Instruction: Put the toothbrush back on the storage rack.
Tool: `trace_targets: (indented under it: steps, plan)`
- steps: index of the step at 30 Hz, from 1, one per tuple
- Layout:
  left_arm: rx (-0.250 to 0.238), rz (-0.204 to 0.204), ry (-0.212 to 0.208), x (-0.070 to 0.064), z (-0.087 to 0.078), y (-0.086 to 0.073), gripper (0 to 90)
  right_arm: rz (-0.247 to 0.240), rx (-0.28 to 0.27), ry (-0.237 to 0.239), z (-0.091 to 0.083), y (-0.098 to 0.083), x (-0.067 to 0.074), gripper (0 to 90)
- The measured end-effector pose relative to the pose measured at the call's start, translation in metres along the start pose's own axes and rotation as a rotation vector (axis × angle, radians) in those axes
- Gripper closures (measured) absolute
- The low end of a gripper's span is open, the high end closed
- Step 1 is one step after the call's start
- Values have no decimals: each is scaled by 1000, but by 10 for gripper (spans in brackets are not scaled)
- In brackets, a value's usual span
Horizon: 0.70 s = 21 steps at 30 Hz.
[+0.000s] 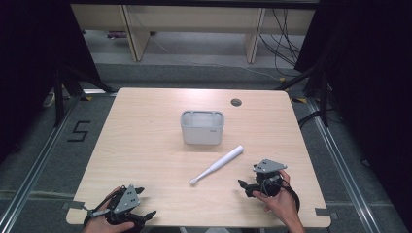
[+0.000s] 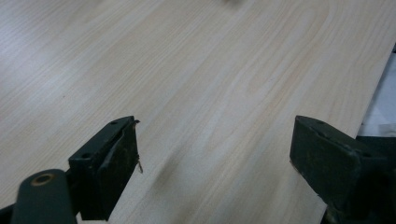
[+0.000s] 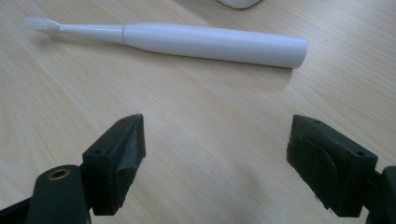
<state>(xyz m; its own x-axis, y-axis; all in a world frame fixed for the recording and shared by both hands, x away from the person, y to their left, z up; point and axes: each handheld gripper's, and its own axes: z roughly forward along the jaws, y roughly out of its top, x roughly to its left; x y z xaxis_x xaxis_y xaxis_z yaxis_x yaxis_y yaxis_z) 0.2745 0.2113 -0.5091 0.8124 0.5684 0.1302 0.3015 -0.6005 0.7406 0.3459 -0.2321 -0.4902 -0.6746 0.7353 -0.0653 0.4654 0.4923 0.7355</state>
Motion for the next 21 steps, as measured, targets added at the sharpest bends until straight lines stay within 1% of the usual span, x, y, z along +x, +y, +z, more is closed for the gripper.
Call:
trace_targets:
  steps: [3,4,6,7,9,11,12,13,14,15,16,17,18,19,21]
  plan:
    - [-1,-1,3,-1,0,0,148,9,6,1,0,0,1,209]
    - [0,-1,2,-1,0,0,148,3,1,9,1,1,1,210]
    - [-1,0,2,0,0,0,148,-5,1,8,1,1,1,210]
    - [-2,0,2,0,0,0,148,-4,-3,-3,0,2,1,221]
    - [-2,-1,5,-1,0,0,148,-3,-9,-4,0,3,2,225]
    - [-1,1,1,0,0,0,148,-3,-10,18,1,5,2,242]
    - [-1,1,2,0,0,0,148,-20,-19,9,2,5,2,244]
    - [-1,1,2,0,0,0,148,-24,-18,1,2,5,2,243]
    - [3,1,0,0,0,0,148,6,-10,7,1,6,4,242]
    - [3,1,0,0,0,0,148,6,-10,7,1,6,4,242]
    - [2,-2,2,-1,0,0,148,1,-9,15,2,7,5,242]
    - [-3,1,1,0,1,0,148,-37,-24,11,3,8,3,242]
    - [-1,1,2,0,0,0,148,-12,-17,21,3,9,6,242]
    - [-1,1,2,0,0,0,148,-12,-17,21,3,9,6,242]
    - [-2,0,-1,0,1,-1,148,-29,-15,25,2,13,6,244]
